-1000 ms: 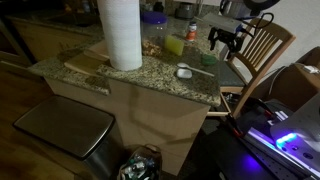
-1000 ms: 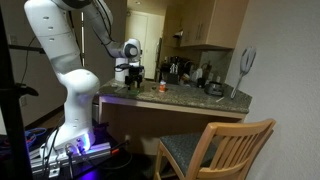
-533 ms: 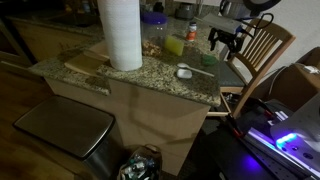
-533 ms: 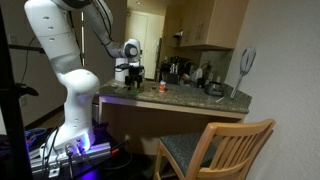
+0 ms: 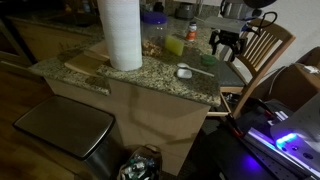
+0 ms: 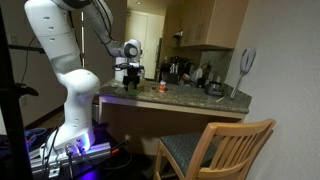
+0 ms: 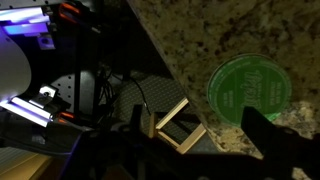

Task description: Place the green object on the purple jar

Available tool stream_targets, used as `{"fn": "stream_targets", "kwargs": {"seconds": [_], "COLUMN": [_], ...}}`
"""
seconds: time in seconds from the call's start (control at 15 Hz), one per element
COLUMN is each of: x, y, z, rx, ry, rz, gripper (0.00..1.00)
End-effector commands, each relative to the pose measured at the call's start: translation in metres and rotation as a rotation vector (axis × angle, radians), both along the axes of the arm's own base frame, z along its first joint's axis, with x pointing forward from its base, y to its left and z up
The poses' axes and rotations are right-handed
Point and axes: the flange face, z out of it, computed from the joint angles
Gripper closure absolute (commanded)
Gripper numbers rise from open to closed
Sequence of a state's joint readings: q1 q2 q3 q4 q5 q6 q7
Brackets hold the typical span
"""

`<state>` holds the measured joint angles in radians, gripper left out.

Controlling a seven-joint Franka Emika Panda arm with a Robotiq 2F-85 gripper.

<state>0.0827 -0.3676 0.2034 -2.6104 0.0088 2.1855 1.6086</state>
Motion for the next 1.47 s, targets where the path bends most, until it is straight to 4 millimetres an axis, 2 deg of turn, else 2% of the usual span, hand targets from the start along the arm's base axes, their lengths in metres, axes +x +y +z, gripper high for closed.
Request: {"fn": "stream_targets", "kwargs": {"seconds": [0.0, 0.13, 0.4, 0.73, 1.13, 1.4], "x": [0.000, 0.004, 0.008, 0.007, 0.016, 0.016], "y": [0.000, 0.003, 0.011, 0.011, 0.010, 0.013], "z": [0.000, 0.002, 0.005, 0.007, 0.013, 0.015], "rx": [0.000, 0.050, 0.157, 0.129, 0.092, 0.084], "ry": [0.001, -0.059, -0.075, -0.062, -0.197, -0.173], "rz": [0.001, -0.016, -0.103, -0.091, -0.166, -0.181], "gripper": [0.00, 0.00, 0.00, 0.00, 0.00, 0.00]}}
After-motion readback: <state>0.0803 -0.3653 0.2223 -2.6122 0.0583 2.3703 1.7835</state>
